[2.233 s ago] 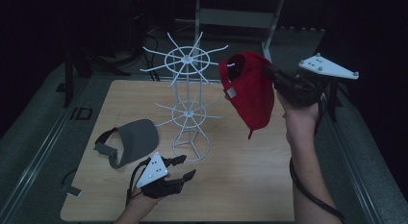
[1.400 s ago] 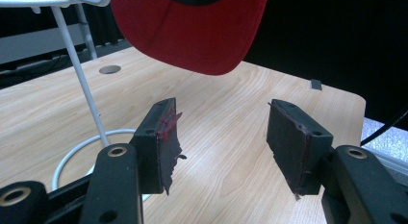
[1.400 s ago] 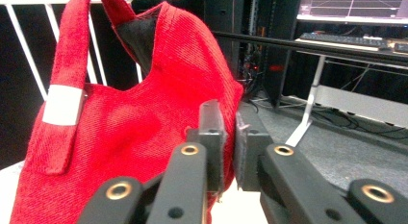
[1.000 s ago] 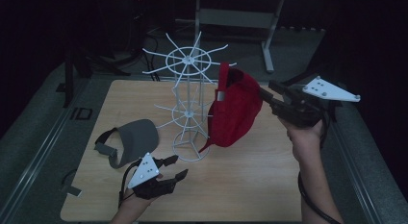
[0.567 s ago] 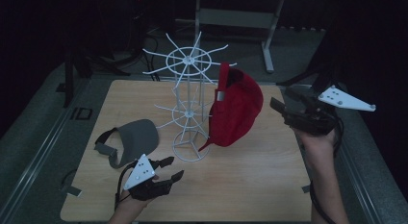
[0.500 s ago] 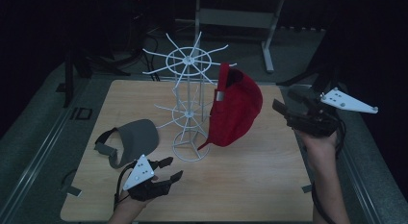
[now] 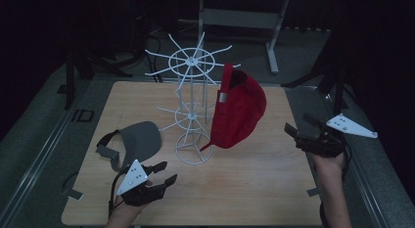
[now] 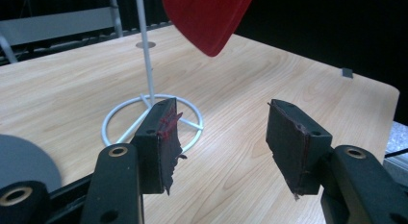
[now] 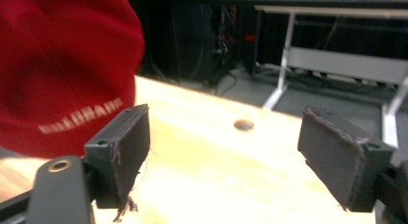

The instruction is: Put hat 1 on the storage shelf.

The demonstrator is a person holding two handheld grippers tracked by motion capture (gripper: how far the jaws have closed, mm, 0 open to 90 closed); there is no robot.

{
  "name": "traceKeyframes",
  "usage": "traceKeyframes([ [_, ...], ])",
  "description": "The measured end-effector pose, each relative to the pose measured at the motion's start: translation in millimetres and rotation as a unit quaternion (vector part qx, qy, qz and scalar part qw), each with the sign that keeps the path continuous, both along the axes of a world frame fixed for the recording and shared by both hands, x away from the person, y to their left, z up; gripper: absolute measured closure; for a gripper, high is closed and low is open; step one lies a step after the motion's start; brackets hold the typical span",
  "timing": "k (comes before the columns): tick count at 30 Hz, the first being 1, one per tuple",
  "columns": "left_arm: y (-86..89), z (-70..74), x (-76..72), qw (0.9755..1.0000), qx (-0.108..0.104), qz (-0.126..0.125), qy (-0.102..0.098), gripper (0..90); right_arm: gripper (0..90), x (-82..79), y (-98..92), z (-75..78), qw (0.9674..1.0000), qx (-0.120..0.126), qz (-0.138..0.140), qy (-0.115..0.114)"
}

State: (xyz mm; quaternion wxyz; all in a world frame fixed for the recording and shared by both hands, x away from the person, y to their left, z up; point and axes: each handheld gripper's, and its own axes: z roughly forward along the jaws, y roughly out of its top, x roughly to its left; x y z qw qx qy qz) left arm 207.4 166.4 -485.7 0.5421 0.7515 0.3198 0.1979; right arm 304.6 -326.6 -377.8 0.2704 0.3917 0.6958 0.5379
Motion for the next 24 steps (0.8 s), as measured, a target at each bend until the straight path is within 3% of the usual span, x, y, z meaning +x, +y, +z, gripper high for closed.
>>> traceKeyframes([
  [4,3.4,-4.9,0.2,1.0,0.006,-0.002,0.003,45.7,18.1,1.1,-2.2,-27.4,0.9994,-0.027,-0.017,0.014],
  [10,10.4,-12.9,0.4,0.9998,-0.012,0.002,0.019,45.8,15.4,-3.0,-13.6,-68.7,0.9991,-0.026,-0.028,0.02],
  [15,15.6,-18.2,-0.2,1.0,-0.004,-0.002,0.005,45.7,15.4,-6.5,-23.6,-100.6,0.9968,-0.028,-0.065,0.036],
  [17,18.6,-21.0,0.9,0.9999,-0.006,0.002,0.01,45.6,15.4,-8.6,-27.2,-111.1,0.9953,-0.033,-0.082,0.04],
  [24,24.7,-27.7,0.9,0.9997,-0.003,0.017,0.016,45.7,15.3,-14.9,-33.9,-132.5,0.9925,-0.056,-0.099,0.044],
])
